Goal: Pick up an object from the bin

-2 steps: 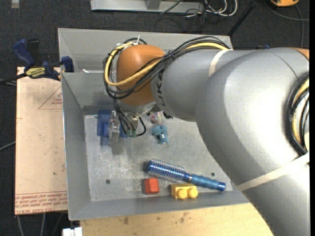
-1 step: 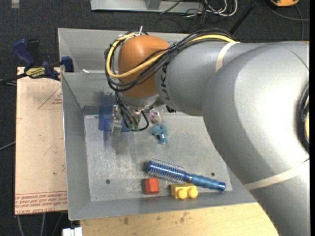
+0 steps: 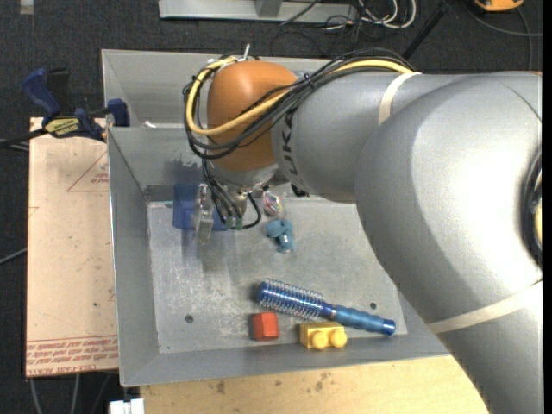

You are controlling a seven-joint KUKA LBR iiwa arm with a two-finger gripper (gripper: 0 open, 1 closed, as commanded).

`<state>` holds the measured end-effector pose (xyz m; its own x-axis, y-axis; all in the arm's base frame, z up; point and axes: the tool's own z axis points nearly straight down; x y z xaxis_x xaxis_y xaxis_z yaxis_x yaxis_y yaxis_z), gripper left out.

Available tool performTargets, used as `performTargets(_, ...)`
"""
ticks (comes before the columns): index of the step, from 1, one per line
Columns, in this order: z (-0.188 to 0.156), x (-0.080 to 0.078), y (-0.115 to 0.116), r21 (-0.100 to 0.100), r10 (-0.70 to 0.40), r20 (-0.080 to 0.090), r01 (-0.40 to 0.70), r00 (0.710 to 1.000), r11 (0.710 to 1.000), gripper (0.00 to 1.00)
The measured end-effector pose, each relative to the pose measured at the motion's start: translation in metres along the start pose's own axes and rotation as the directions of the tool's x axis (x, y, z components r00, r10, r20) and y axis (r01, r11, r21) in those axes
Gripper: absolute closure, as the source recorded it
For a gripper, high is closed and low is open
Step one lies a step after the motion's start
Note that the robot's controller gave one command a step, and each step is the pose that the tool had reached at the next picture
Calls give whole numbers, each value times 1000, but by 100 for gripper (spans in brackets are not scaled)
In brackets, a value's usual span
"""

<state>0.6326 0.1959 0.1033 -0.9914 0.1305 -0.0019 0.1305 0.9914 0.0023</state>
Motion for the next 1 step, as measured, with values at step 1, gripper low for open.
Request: performTargets(1, -56, -2, 1, -3, 0, 5, 0, 1000, 1000, 100)
